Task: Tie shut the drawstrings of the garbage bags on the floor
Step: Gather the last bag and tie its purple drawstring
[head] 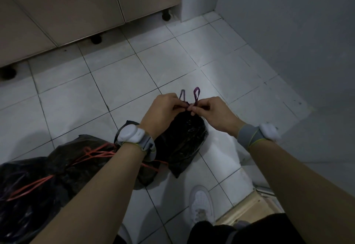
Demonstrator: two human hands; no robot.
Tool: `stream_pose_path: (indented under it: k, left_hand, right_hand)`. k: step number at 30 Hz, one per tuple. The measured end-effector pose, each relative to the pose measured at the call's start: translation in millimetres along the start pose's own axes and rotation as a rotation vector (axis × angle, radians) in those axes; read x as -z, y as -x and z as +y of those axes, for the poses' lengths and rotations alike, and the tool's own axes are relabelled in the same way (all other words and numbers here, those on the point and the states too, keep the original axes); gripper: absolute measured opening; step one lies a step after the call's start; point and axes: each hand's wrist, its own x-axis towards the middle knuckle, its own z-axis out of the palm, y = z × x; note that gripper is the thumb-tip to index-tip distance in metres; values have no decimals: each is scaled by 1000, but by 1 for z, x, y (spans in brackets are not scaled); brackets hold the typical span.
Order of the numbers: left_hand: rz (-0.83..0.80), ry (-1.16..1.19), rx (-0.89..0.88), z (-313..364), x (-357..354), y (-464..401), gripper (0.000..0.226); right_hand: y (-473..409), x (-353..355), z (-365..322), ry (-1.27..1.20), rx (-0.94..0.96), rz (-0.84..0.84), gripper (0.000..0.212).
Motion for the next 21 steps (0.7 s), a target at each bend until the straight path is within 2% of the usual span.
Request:
stream_pose_path:
  k: [4, 6, 8, 10, 12, 14, 15, 17, 19, 21]
  left_hand:
    - [1, -50, 39, -3, -2, 1, 15]
    - [22, 7, 128, -3, -5, 2, 10]
    - [50, 190, 255, -2, -9, 3, 6]
    - [61, 411, 402, 2, -14, 4, 11]
    - [64, 747, 597, 6, -13, 0, 6]
    - [56, 1060, 731, 9, -9, -4, 25]
    - [52, 1153, 747, 10, -6, -4, 37]
    - [44, 1261, 740, 14, 1, -2, 47]
    - [27, 1357, 724, 17, 7, -2, 41]
    - [-1, 1425, 706, 19, 9, -3, 24]
  right_hand:
    - [0, -1, 0, -6, -7, -6, 19]
    - [-1, -1, 0, -12, -5, -5, 19]
    - [-1, -2, 0, -32, -6, 2, 18]
    - [0, -2, 1, -76, -12, 20, 18]
    - [0, -3, 2, -114, -24, 48, 18]
    - [-1, -2, 5, -149, -34, 78, 18]
    - [-1, -1, 6, -165, -35, 87, 18]
    - [0, 0, 7, -205, -33, 95, 17]
    - [-1, 0, 8, -236, -34, 95, 16]
    - [-2, -1, 8, -246, -36, 94, 16]
